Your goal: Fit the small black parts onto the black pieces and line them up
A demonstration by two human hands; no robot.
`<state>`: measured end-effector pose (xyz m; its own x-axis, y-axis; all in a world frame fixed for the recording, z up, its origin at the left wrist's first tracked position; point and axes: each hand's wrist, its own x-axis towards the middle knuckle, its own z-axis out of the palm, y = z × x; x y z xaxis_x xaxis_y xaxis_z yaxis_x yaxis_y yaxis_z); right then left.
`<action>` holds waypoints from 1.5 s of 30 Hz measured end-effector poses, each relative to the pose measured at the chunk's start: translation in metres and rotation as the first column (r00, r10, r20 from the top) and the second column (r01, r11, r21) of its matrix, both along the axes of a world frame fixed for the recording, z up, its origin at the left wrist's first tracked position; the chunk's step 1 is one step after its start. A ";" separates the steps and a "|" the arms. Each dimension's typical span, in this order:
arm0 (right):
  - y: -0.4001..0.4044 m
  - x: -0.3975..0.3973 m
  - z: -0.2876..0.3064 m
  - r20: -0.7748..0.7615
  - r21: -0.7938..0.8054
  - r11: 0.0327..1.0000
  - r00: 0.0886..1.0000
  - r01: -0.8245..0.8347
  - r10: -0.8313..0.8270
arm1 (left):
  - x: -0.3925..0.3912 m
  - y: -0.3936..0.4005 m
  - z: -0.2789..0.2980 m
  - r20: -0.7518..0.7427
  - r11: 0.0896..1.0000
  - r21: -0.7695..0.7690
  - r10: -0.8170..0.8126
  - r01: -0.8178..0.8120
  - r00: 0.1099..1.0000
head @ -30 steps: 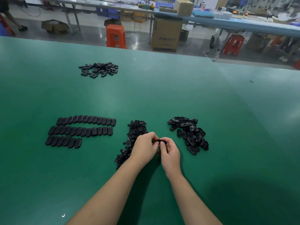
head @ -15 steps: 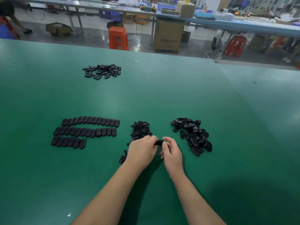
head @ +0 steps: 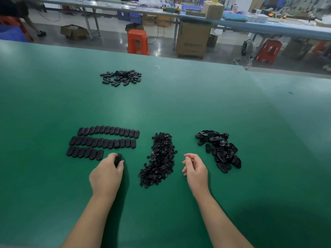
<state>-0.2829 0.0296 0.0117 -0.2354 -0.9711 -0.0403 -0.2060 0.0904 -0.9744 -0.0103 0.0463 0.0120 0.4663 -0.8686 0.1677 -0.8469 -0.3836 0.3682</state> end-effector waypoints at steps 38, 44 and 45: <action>-0.002 0.002 -0.004 -0.088 0.010 1.000 0.996 -0.023 0.024 | -0.048 -0.047 -0.008 -0.294 0.935 -0.134 -0.355 0.329 0.888; 0.000 0.001 -0.003 -0.145 0.015 0.997 0.987 -0.069 0.071 | -0.046 -0.046 -0.016 -0.259 0.920 -0.172 -0.387 0.352 0.885; 0.000 0.002 -0.002 -0.162 0.023 0.995 0.982 -0.098 0.101 | -0.046 -0.046 -0.017 -0.250 0.920 -0.177 -0.385 0.349 0.888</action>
